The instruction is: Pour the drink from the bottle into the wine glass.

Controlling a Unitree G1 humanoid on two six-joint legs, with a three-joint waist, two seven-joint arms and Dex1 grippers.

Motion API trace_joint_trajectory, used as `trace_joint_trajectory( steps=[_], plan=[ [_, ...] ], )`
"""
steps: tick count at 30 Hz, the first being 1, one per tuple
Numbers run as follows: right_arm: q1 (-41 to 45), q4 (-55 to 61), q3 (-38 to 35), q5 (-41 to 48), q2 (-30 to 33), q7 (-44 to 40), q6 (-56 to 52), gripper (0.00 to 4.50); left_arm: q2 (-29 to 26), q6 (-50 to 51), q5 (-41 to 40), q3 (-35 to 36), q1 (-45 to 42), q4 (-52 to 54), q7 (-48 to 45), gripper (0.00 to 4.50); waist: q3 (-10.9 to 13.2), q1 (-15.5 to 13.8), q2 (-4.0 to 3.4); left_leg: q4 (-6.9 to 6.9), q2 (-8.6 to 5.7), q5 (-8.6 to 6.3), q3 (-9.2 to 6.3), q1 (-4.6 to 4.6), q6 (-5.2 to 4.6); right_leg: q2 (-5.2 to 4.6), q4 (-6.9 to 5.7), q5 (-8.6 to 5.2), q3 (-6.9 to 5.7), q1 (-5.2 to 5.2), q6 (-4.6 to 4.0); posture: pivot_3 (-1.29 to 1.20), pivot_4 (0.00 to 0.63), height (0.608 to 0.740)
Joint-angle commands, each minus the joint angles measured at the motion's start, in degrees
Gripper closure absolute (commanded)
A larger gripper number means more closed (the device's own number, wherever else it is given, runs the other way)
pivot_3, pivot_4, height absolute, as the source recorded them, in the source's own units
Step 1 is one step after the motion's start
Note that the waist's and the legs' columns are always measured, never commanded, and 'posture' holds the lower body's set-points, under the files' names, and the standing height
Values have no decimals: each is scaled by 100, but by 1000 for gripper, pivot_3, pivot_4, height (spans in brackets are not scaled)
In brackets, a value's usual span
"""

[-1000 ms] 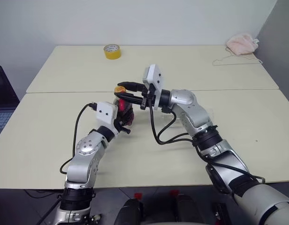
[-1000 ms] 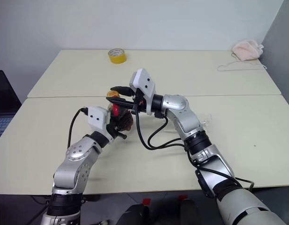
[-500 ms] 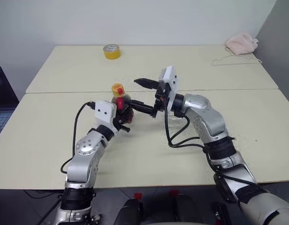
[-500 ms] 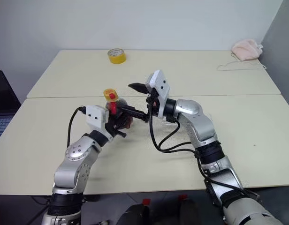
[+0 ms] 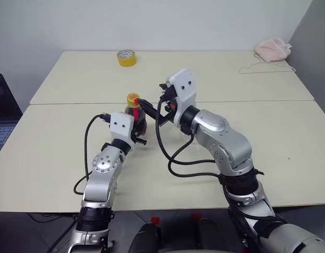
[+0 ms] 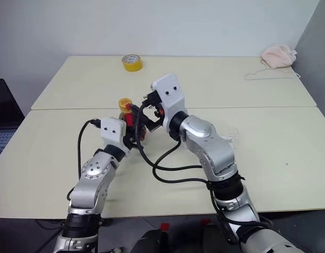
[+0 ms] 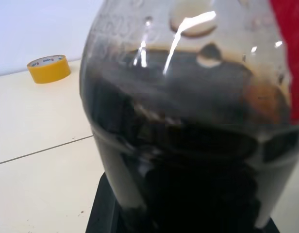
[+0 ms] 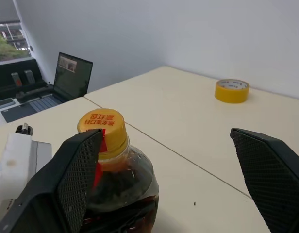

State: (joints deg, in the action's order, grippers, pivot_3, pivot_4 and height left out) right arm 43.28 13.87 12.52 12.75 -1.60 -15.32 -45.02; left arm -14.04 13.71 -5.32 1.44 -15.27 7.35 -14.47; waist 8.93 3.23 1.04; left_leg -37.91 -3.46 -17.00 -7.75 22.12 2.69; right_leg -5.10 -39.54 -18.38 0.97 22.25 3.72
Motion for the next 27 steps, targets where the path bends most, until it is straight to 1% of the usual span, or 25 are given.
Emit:
trace_joint_trajectory(
  steps=[1, 5, 10, 14, 27],
  plan=[
    [216, 388, -9, 147, -231, 94, -206, 0, 32, -255, 65, -31, -169, 132, 31, 3600, 0, 1, 0, 1, 2, 0, -1, 0, 0, 1, 0, 0, 0, 0, 0, 0, 150, 740],
    [272, 394, -7, 180, -302, 81, -348, 0, 52, -282, 106, -34, -170, 104, 41, 3600, 0, 3, 0, 1, 2, 0, -1, 0, 0, 1, 0, 0, -1, 0, 0, 0, 150, 740],
    [267, 500, 135, 498, -221, -335, -486, 0, 102, -305, 132, -28, -159, 54, 73, 3600, 0, 4, 0, 1, 1, 0, -1, 0, 0, 1, 0, 0, -1, 0, 0, 0, 150, 740],
    [261, 213, 295, 302, -180, -274, -282, 0, 110, -352, 157, -51, -161, 13, 50, 3600, 0, 4, 0, 2, 2, 0, -1, 0, 0, 2, -1, 0, -1, 1, 0, 0, 150, 740],
    [404, -314, 281, -32, -252, -70, 118, 0, 111, -426, 165, -79, -165, -54, 34, 3600, 0, 4, 0, 2, 2, 0, -1, 0, 0, 2, 0, 0, -1, 1, 0, 0, 150, 740]
  ],
)
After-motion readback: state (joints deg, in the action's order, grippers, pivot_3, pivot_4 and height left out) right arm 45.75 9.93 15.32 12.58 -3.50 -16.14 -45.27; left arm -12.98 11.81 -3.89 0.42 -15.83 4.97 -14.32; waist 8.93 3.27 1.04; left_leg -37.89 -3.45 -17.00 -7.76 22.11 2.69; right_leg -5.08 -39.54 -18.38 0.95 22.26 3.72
